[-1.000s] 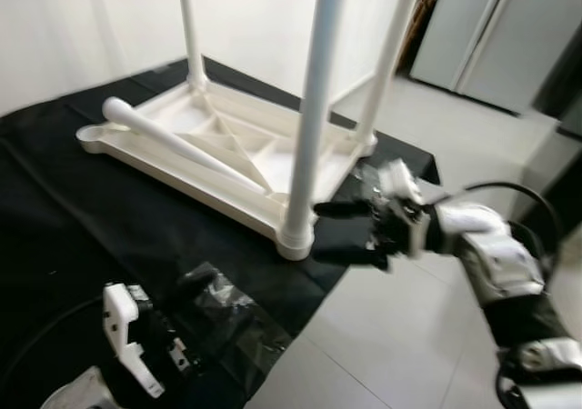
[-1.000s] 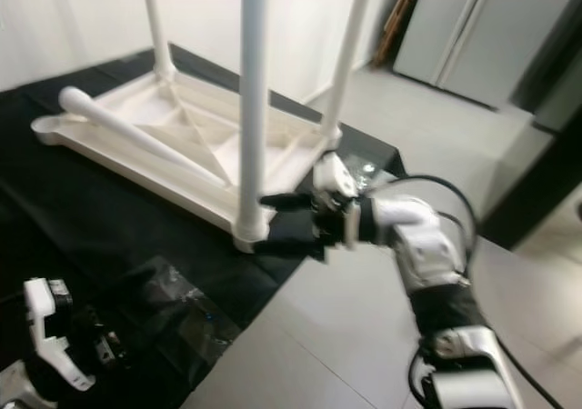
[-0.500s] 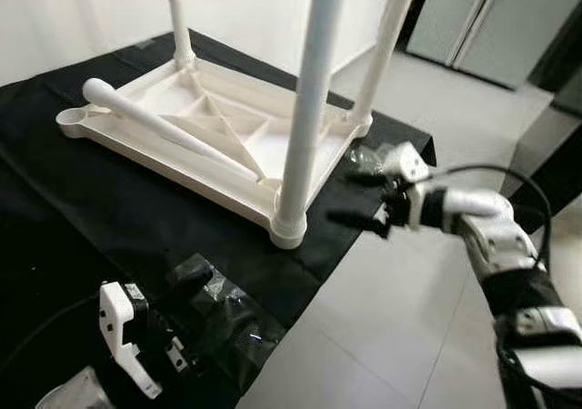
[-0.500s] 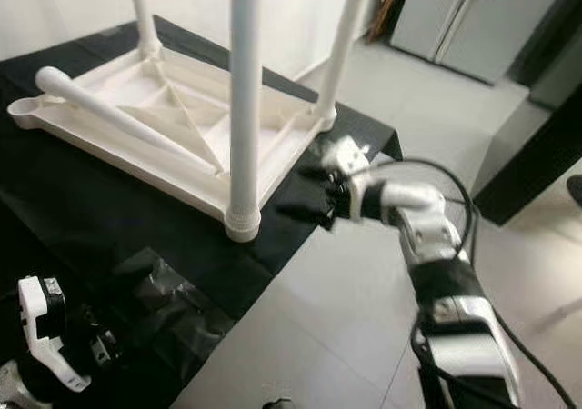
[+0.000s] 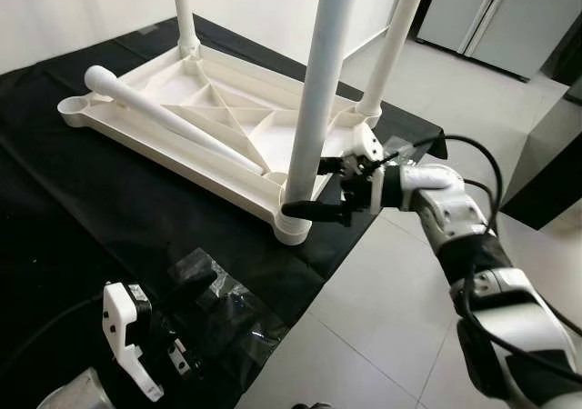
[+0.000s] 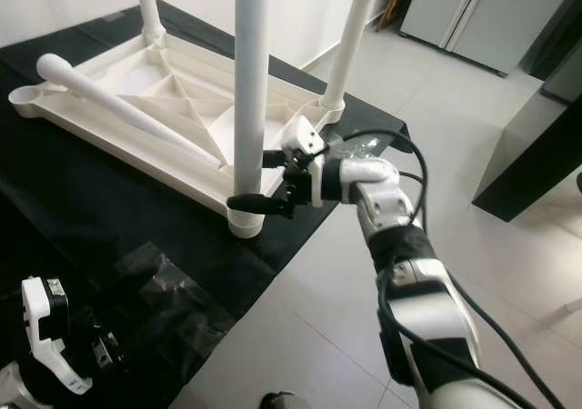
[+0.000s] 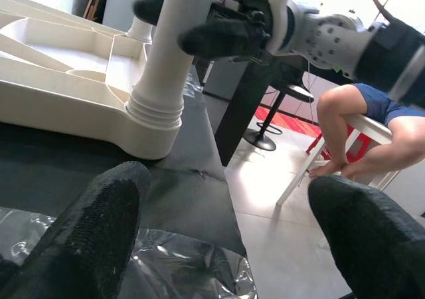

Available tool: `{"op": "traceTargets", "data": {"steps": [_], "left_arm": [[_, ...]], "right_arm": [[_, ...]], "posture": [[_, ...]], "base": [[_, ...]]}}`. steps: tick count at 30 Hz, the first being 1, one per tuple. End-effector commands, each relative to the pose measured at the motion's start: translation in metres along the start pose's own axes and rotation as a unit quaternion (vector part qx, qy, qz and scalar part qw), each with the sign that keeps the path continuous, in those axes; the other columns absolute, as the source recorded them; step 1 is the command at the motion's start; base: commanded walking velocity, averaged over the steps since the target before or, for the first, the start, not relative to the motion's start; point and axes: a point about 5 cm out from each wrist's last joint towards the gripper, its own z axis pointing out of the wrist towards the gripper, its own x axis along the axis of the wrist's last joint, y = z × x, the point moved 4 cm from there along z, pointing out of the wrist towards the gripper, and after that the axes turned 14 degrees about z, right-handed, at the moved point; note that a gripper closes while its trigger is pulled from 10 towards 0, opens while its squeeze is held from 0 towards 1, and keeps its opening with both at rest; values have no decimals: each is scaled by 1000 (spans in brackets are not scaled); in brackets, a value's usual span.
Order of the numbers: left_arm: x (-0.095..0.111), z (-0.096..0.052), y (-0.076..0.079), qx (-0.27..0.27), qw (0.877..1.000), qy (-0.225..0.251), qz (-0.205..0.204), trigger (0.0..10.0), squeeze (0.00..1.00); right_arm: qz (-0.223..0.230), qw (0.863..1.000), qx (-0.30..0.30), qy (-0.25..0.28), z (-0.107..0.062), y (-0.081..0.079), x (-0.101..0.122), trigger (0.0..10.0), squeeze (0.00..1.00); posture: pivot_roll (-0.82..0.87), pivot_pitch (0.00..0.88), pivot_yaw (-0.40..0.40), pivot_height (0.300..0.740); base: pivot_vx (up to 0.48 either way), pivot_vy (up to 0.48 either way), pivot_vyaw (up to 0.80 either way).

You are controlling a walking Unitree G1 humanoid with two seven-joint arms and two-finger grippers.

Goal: Building children table

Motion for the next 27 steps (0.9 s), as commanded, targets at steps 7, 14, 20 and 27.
{"op": "traceTargets", "data": {"steps": [7,14,20,27], "left_arm": [[2,0,6,-12,1000,-8,-4,10000,0],[2,0,7,-14,1000,-7,-4,10000,0],[0,0,6,-18,1000,-9,-6,10000,0],[0,-3,1,-17,1000,-11,-6,10000,0]], "right_arm": [[-38,997,52,-32,3,-3,14,0,0],[-41,996,62,-53,-7,-4,10,0,0],[-56,997,-4,-56,-27,4,-1,0,0],[159,919,-360,32,21,-22,-88,0,0]], "posture": [[15,194,-118,740],[8,192,-119,740],[-20,181,-120,740],[-21,187,-93,740]], "base": [[0,0,0],[0,0,0],[0,0,0],[0,0,0]]}}
